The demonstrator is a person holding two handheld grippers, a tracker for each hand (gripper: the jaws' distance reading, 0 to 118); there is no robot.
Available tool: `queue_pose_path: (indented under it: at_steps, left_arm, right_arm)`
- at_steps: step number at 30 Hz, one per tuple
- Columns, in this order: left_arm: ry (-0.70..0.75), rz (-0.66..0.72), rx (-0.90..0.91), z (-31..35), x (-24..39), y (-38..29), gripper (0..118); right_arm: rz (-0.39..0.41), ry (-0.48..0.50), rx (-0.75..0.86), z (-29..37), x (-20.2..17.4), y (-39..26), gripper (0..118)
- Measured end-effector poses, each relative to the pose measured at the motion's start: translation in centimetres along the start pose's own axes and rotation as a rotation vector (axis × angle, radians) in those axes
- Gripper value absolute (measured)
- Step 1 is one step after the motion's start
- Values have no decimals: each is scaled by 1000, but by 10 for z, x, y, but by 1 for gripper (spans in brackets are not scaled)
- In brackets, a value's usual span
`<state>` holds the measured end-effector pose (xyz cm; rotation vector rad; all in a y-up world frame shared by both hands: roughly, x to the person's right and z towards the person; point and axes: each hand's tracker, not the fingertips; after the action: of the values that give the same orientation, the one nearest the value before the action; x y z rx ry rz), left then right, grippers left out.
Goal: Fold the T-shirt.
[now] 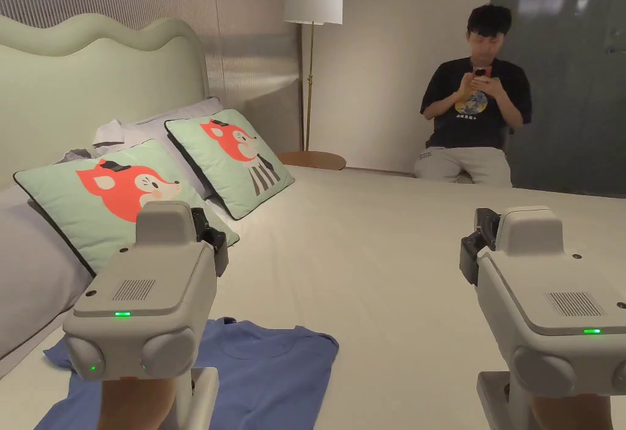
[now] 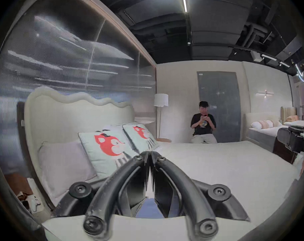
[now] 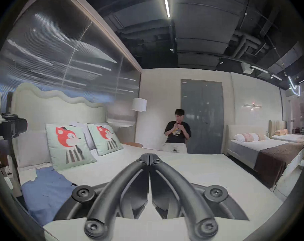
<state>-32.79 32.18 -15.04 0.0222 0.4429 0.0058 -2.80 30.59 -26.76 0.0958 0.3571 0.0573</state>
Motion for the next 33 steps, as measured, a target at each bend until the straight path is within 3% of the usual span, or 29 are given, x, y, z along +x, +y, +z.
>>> queue_pose_path:
  at_steps: [3,6,15,17,18,20,21,23,31,33]
  left_arm:
    - [18,-9,-64,-7,-9,-10,0]
    - [9,-22,-245,-28,-20,-26,0]
    - [-32,-36,-1067,-101,-56,-140,0]
    - [-42,46,-1210,-110,-66,-167,4]
    - [-37,84,-1277,-114,-70,-178,31]
    - [-41,91,-1294,-116,-73,-194,99]
    - [-30,66,-1300,-117,-72,-201,109]
    - [-1,23,-1294,-118,-70,-211,102]
    - [-13,44,-1336,-125,-76,-231,99]
    - [2,63,-1312,-126,-83,-229,86]
  right_arm:
    - [6,22,-27,-16,-8,-15,1]
    - [30,34,-61,-26,-12,-27,1]
    - [22,29,-191,-55,-16,-67,1]
    - [29,30,-211,-61,-18,-75,1]
    - [33,30,-220,-64,-19,-79,1]
    - [35,32,-239,-69,-20,-87,1]
    - [34,33,-247,-71,-21,-91,1]
    - [35,35,-267,-76,-23,-99,1]
    - [47,55,-308,-84,-33,-113,1]
    - [48,56,-314,-86,-34,-115,1]
